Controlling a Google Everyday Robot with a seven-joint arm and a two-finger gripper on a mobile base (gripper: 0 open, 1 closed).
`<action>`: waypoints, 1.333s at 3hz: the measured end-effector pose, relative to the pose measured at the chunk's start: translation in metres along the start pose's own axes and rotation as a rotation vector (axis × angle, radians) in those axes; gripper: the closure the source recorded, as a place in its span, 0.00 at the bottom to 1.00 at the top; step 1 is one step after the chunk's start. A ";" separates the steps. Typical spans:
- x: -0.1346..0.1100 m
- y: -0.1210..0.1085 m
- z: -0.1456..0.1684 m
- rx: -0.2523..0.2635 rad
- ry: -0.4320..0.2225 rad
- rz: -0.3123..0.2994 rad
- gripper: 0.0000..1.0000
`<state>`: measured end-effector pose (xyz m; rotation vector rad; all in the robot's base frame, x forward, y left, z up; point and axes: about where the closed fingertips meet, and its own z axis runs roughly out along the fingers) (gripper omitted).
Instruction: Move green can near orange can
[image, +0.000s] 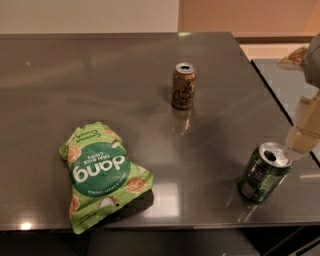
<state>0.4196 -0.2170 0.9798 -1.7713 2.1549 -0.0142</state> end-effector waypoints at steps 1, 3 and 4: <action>0.002 0.012 -0.002 -0.022 -0.053 -0.026 0.00; 0.013 0.043 0.020 -0.107 -0.138 -0.082 0.00; 0.019 0.066 0.043 -0.166 -0.161 -0.110 0.00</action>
Offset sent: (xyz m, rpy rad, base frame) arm -0.0726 0.0059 -0.0955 0.1801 0.1701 0.2352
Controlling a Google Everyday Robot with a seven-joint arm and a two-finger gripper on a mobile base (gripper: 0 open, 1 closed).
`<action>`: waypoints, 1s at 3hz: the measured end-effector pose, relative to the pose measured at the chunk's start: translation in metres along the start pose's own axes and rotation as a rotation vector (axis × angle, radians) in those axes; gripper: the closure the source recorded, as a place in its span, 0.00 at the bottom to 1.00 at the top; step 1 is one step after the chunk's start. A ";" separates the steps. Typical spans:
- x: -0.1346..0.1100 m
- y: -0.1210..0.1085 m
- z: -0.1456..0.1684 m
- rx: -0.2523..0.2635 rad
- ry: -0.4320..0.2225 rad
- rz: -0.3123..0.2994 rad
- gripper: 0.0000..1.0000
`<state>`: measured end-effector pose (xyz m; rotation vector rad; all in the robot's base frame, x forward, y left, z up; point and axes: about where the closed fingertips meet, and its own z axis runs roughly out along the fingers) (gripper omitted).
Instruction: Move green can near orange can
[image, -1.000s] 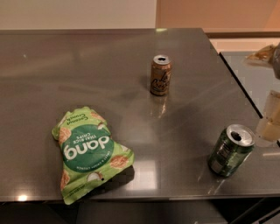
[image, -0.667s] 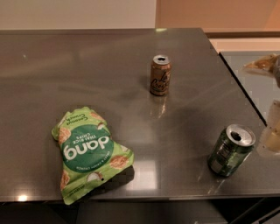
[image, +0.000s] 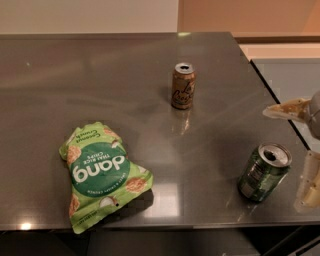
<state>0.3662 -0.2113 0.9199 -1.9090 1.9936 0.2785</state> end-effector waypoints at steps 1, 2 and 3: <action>0.000 0.014 0.019 -0.041 -0.023 -0.023 0.00; 0.000 0.018 0.030 -0.054 -0.046 -0.026 0.18; 0.000 0.015 0.033 -0.053 -0.063 -0.026 0.42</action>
Offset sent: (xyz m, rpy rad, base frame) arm -0.0186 0.0161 -0.0455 0.0752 0.0633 0.0627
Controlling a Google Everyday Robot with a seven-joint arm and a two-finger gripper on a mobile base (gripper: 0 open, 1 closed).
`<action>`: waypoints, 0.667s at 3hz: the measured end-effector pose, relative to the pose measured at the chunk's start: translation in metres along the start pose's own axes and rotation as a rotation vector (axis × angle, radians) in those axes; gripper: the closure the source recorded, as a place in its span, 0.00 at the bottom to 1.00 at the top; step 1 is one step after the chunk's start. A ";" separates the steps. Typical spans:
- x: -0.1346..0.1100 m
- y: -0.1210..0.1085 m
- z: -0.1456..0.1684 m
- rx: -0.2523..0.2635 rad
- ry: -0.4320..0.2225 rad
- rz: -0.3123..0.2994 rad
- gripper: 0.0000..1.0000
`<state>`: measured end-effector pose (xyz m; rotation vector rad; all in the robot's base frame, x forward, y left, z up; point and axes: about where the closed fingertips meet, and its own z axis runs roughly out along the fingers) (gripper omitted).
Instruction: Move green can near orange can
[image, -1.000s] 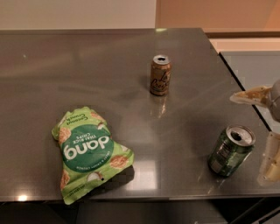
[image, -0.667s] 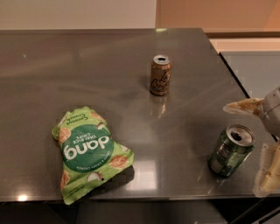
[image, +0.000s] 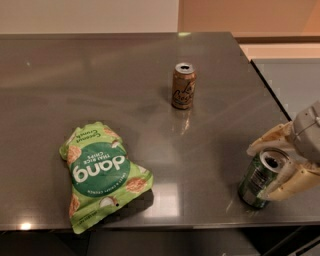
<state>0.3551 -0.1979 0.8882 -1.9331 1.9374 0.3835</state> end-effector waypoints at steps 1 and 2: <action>0.000 -0.005 -0.005 0.008 -0.008 0.007 0.65; -0.006 -0.028 -0.022 0.045 -0.004 0.046 0.88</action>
Offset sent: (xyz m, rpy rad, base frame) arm 0.0572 -0.0092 0.0578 0.0117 -0.0361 -0.1595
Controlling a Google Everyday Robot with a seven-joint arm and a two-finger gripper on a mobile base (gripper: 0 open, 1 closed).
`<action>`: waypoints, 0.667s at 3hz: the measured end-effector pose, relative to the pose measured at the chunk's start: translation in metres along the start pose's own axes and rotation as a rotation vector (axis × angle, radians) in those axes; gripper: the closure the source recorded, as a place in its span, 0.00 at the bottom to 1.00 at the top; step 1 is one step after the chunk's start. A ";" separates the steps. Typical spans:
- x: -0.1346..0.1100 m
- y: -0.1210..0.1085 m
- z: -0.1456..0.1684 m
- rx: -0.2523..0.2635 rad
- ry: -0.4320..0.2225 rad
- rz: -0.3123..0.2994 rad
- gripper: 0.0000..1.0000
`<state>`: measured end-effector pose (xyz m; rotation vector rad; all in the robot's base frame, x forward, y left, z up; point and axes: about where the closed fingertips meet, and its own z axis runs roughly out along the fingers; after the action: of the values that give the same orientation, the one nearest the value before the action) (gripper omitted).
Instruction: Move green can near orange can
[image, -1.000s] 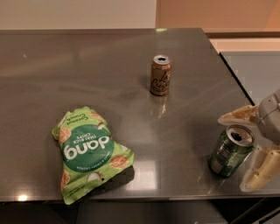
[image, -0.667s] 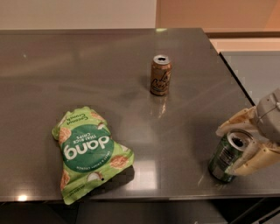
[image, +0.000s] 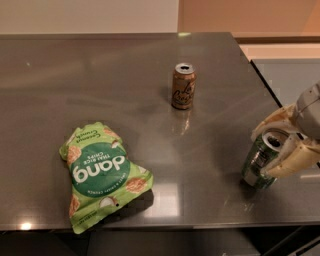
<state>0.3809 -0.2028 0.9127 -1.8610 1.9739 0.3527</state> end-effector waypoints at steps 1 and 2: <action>-0.017 -0.044 -0.020 0.050 -0.004 0.061 1.00; -0.042 -0.093 -0.028 0.095 -0.011 0.105 1.00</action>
Offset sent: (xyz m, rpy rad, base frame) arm 0.1502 0.0341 0.0781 0.0330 -0.0499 -0.2085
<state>0.4717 -0.1855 0.9648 -1.6981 2.0489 0.2935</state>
